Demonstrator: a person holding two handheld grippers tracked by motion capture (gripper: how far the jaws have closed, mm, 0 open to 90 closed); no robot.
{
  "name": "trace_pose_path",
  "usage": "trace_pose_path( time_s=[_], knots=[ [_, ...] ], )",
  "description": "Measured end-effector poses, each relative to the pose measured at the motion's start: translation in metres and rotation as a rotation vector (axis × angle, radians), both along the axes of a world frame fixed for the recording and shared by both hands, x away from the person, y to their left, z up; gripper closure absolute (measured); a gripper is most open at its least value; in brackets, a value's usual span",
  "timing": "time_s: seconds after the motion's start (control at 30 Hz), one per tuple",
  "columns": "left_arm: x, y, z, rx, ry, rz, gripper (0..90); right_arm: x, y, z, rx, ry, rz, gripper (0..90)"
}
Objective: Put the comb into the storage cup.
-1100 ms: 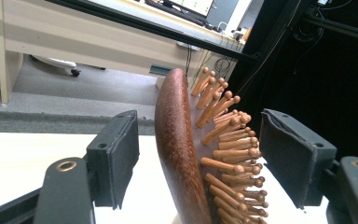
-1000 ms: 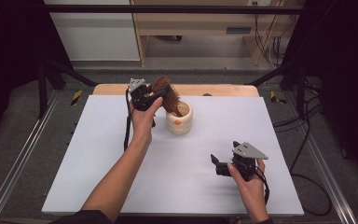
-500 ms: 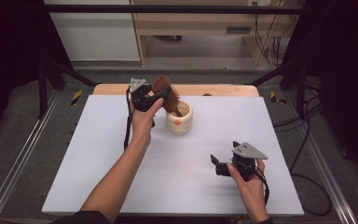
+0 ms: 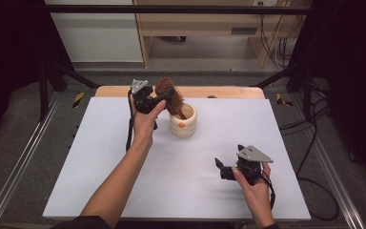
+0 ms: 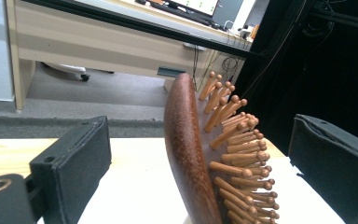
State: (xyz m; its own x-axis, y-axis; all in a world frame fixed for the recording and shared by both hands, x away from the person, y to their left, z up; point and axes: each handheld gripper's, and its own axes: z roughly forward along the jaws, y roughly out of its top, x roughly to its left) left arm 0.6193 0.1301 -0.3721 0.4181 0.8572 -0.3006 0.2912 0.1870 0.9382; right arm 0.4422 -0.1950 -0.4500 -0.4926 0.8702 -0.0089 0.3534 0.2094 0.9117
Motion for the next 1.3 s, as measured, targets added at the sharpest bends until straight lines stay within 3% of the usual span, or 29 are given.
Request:
trace_pose_path(
  time_s=[0.7,1.3],
  knots=[
    [-0.005,0.003,0.011,0.071,-0.072,0.023,4.0,0.0,0.0,0.0,0.0,-0.002,0.001,3.5],
    [-0.011,0.007,0.018,0.082,-0.129,0.019,3.6,-0.001,0.001,0.0,-0.002,-0.001,0.003,3.5]
  ],
)
